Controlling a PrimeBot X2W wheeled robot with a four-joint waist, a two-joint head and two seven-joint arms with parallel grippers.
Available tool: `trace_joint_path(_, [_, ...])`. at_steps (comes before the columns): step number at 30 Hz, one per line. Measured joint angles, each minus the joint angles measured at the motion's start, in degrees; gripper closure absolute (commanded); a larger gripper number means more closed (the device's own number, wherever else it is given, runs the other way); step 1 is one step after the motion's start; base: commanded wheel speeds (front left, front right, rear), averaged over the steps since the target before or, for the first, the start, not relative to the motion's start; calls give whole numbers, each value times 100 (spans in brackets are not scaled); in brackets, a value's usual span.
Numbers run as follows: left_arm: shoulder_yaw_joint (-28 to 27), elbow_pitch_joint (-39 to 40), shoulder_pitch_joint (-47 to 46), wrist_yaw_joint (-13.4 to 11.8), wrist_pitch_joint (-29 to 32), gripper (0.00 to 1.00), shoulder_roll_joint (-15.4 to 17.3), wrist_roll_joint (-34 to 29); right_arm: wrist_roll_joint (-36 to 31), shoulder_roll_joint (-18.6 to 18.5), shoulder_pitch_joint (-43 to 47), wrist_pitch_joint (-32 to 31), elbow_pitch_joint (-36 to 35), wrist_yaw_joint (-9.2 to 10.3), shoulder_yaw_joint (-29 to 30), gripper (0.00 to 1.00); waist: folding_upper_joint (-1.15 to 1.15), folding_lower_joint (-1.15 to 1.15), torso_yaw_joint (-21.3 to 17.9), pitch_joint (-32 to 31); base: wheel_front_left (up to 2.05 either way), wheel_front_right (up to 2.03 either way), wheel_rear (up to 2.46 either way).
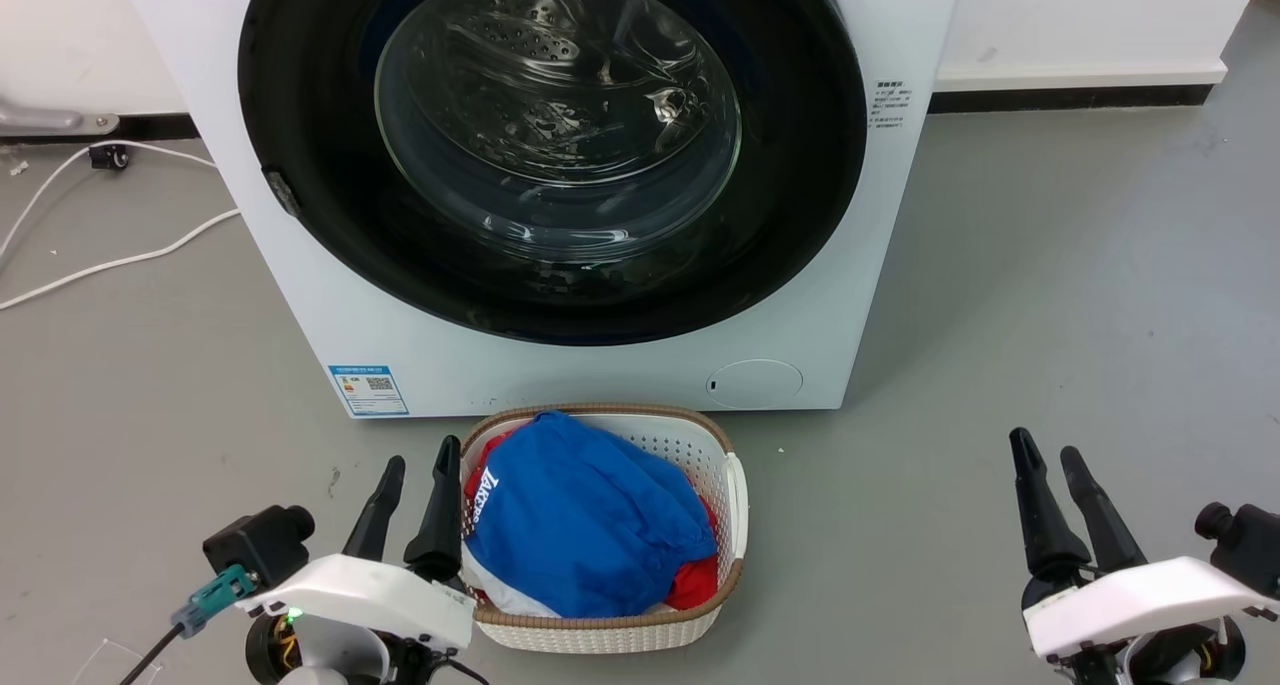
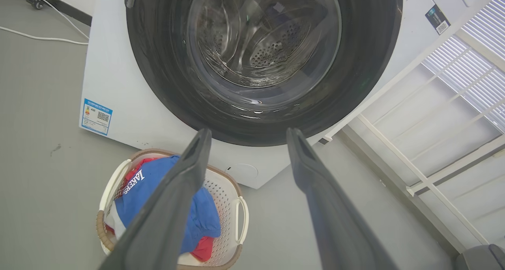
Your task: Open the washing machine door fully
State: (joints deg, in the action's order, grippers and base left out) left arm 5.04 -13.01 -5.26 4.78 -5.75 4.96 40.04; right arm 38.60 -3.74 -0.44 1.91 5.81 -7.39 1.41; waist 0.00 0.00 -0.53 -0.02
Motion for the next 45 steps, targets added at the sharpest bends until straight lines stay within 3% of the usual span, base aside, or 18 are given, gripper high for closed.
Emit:
trace_joint_path(22, [343, -41, -76, -202, -337, 0, 144, -1432, -1574, 24, 120, -47, -290, -1, -69, 0, 0, 0, -12, -10, 0, 0, 0])
trace_joint_path(45, [528, -294, -97, -297, -634, 0, 176, -2519, -2658, 54, 187, 36, -377, -2, -135, 0, 0, 0, -41, -33, 0, 0, 0])
